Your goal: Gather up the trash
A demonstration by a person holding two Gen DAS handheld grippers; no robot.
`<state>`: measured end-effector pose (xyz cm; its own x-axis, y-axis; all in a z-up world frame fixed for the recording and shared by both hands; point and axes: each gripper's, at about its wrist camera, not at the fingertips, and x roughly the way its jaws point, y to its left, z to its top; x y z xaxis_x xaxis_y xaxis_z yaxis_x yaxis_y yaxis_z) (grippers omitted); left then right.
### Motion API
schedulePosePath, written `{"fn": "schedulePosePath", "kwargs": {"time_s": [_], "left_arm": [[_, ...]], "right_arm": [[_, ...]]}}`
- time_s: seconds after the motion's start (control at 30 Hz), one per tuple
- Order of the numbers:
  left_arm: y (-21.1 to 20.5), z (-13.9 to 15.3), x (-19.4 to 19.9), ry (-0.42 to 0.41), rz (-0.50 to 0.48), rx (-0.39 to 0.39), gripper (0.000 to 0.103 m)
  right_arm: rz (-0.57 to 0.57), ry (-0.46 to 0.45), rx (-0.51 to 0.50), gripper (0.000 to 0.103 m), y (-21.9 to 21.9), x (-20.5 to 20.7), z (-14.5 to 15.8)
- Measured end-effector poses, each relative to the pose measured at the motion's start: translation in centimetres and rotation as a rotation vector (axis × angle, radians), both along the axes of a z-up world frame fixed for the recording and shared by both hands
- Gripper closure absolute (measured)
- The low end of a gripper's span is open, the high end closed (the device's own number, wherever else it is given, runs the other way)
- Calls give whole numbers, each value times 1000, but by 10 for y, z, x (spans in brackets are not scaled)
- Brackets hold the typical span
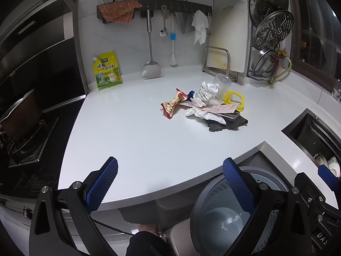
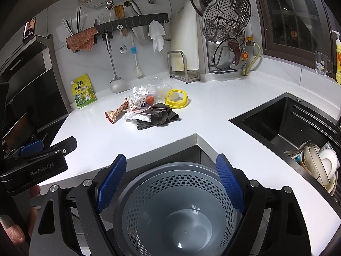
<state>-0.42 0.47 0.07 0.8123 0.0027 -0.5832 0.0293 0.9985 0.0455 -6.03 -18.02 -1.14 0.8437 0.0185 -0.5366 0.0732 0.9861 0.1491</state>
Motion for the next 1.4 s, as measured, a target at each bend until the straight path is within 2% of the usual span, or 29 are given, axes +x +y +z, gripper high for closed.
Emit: {"fn": "schedulePosePath", "kwargs": {"time_s": [1.4], "left_arm": [[-3, -7, 3, 13, -1, -6, 6]], "right_arm": [[15, 11, 2, 21, 1, 4, -10]]}}
